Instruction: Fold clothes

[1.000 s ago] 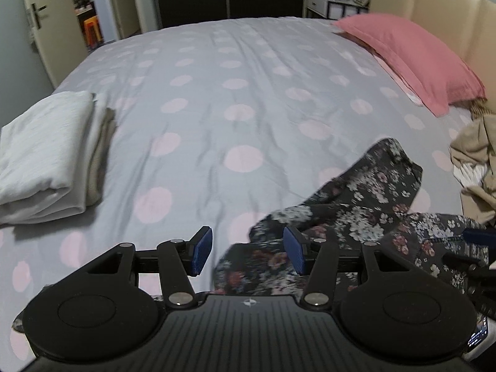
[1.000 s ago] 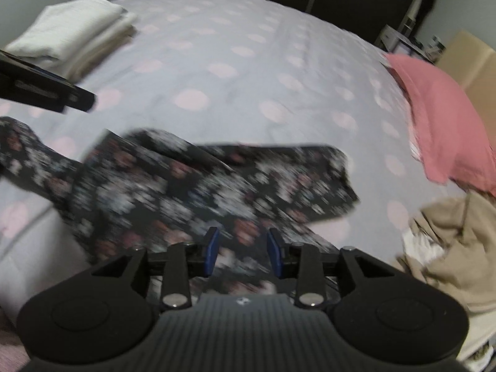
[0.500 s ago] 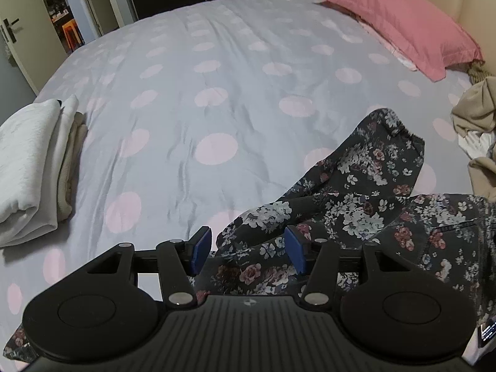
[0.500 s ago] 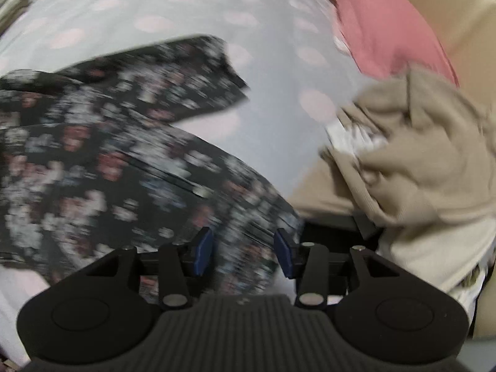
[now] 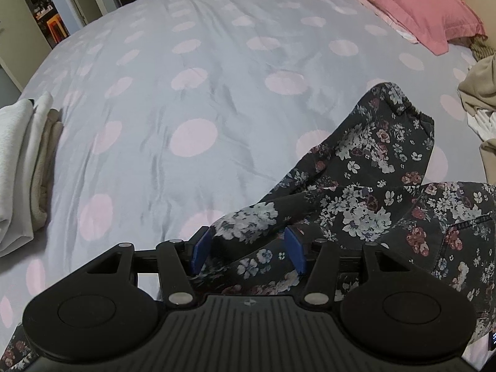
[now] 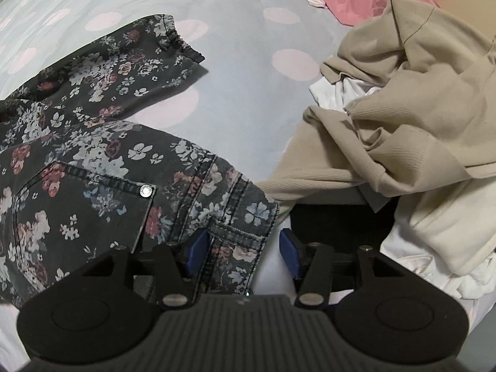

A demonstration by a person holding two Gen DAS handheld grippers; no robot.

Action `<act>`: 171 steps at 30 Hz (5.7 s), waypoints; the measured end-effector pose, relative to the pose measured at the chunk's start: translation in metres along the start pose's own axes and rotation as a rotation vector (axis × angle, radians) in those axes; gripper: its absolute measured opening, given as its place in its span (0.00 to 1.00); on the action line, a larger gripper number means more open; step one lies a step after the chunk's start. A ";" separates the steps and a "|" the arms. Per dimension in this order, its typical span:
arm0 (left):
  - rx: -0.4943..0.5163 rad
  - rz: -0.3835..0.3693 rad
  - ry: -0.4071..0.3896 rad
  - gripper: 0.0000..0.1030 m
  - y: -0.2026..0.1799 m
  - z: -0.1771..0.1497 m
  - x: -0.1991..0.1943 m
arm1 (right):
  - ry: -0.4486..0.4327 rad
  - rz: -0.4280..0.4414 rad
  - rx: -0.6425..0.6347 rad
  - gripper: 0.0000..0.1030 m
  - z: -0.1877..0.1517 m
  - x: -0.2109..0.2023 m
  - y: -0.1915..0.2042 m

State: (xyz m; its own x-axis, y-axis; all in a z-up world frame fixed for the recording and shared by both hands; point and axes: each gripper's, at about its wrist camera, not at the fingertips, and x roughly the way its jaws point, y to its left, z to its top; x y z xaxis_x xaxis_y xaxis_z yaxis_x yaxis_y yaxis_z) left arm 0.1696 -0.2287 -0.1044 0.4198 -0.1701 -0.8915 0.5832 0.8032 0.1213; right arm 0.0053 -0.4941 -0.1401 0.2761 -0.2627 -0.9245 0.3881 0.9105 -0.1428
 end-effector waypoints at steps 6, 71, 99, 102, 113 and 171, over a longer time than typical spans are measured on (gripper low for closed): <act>0.013 -0.002 0.033 0.49 -0.008 0.003 0.017 | 0.005 0.012 0.011 0.54 0.003 0.010 -0.001; -0.035 -0.112 -0.082 0.01 0.003 0.030 -0.014 | -0.245 0.065 0.057 0.12 0.016 -0.046 0.001; 0.133 -0.310 -0.101 0.01 0.017 -0.082 -0.131 | -0.190 0.036 -0.050 0.12 -0.021 -0.128 0.008; 0.164 -0.307 -0.038 0.01 0.014 -0.098 -0.121 | -0.154 0.045 -0.070 0.13 -0.026 -0.122 0.012; 0.336 -0.273 0.274 0.00 0.002 -0.169 -0.073 | 0.047 0.150 -0.260 0.13 -0.055 -0.105 0.044; -0.055 0.033 0.122 0.00 0.108 -0.117 -0.103 | -0.046 0.112 0.013 0.11 0.038 0.007 -0.003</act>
State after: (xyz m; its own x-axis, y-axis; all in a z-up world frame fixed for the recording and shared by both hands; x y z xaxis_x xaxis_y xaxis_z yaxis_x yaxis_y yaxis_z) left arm 0.1078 -0.0574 -0.0510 0.3486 -0.0752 -0.9343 0.5297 0.8381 0.1302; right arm 0.0394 -0.5107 -0.1326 0.3583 -0.1742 -0.9172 0.3642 0.9307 -0.0345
